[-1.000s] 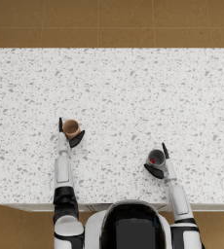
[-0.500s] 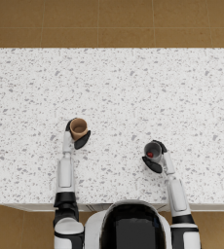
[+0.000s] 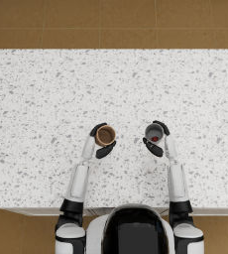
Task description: Pick up two cups and pour the berry on the right into the cup on the left
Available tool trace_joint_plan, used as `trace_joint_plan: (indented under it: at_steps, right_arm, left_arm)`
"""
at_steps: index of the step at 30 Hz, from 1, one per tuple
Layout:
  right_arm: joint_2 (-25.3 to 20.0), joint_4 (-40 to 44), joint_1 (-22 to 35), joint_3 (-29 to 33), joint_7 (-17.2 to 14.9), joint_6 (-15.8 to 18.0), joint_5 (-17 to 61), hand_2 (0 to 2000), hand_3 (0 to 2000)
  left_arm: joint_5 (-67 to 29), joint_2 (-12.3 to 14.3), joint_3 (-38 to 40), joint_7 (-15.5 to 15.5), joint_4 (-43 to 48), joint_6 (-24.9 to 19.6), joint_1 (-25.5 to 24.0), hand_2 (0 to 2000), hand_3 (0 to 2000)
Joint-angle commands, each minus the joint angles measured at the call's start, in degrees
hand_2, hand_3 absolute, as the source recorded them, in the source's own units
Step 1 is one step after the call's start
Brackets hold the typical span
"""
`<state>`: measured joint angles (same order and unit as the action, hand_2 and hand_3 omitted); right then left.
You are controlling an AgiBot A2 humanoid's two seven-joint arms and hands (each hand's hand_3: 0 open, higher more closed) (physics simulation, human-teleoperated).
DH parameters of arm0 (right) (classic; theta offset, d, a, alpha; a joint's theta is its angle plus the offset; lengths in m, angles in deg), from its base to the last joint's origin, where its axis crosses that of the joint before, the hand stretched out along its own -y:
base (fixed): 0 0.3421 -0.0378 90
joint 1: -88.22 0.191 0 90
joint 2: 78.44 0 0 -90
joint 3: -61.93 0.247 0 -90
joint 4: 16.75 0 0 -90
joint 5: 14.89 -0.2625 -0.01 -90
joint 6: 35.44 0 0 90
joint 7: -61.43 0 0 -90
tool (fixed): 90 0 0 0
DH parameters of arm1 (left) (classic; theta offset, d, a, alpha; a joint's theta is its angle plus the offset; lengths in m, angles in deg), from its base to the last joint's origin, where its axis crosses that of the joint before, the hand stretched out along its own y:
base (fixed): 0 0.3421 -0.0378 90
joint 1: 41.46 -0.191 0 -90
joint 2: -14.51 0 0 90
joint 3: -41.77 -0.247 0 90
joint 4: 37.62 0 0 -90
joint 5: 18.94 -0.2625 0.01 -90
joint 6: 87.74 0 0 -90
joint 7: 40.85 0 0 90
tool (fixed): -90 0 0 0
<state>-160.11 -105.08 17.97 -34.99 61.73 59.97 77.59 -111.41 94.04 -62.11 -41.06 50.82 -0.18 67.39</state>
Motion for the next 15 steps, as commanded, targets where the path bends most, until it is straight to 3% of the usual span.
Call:
trace_joint_plan:
  at_steps: [1,6,15]
  right_arm:
    - [-1.33,0.76,4.59,-1.93,0.00,0.06,1.82,2000,1280]
    - [-2.85,-1.08,7.56,-5.18,0.01,0.11,10.93,2000,1280]
    - [-5.46,-1.78,12.46,-7.15,0.11,0.41,27.42,2000,1280]
  left_arm:
    - [-1.82,0.00,-0.86,0.00,1.98,-0.02,-0.28,2000,1280]
    - [-7.06,0.69,-1.68,0.01,1.30,-0.06,-0.01,2000,1280]
    - [-8.21,1.68,-3.52,0.05,-0.56,-0.06,0.06,2000,1280]
